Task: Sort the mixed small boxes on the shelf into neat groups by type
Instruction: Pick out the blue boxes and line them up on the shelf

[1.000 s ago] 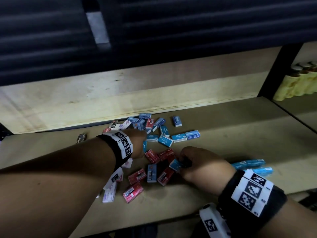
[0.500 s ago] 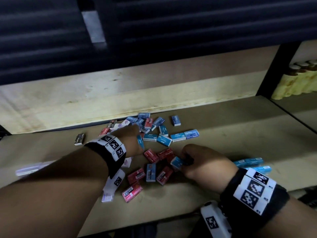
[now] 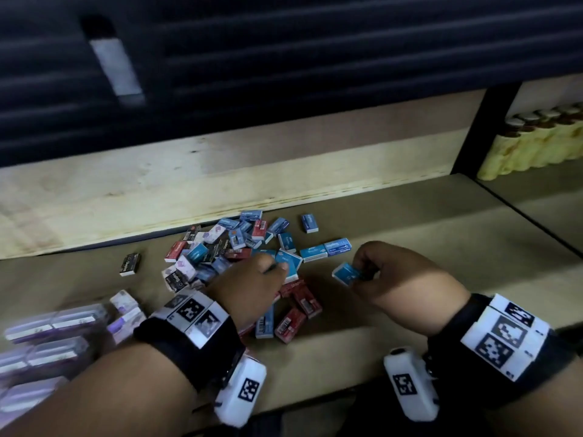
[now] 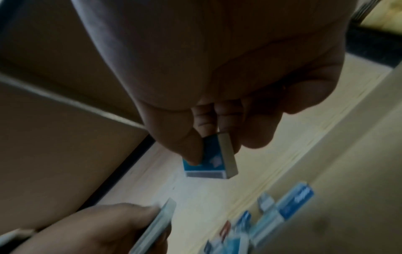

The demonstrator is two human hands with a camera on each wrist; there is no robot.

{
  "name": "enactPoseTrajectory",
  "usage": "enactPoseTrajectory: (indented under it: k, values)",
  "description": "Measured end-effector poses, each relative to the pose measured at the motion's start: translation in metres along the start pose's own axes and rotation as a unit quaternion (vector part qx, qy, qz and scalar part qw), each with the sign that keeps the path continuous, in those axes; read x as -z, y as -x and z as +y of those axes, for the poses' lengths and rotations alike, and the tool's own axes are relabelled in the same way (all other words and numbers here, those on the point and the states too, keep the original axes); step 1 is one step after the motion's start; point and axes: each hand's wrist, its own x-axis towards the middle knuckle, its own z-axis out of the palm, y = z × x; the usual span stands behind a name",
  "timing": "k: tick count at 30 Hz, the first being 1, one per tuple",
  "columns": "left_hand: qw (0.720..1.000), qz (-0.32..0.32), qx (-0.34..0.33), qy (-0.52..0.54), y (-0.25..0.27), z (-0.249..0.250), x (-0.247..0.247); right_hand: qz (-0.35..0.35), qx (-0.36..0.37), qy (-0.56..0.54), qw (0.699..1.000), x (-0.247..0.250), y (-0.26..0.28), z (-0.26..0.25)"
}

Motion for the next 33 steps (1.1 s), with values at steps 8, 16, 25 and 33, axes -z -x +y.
enactPoseTrajectory:
  k: [8,16,25,33]
  values:
    - [0.995,-0.053,-0.08,-0.029,0.012,0.065,-0.018,0.012,-0.068,0.046,0.997,0.057,0.019,0.044]
    - [0.964,-0.108,-0.19,-0.15,0.007,0.115,-0.055,-0.008,-0.093,0.095,0.991,0.089,0.045,0.078]
    - [0.948,-0.088,-0.239,-0.191,0.007,0.152,-0.101,-0.058,-0.109,0.132,0.984,0.081,0.061,0.115]
    - [0.945,-0.108,-0.232,-0.202,0.004,0.167,-0.12,-0.091,-0.118,0.139,0.979,0.071,0.062,0.127]
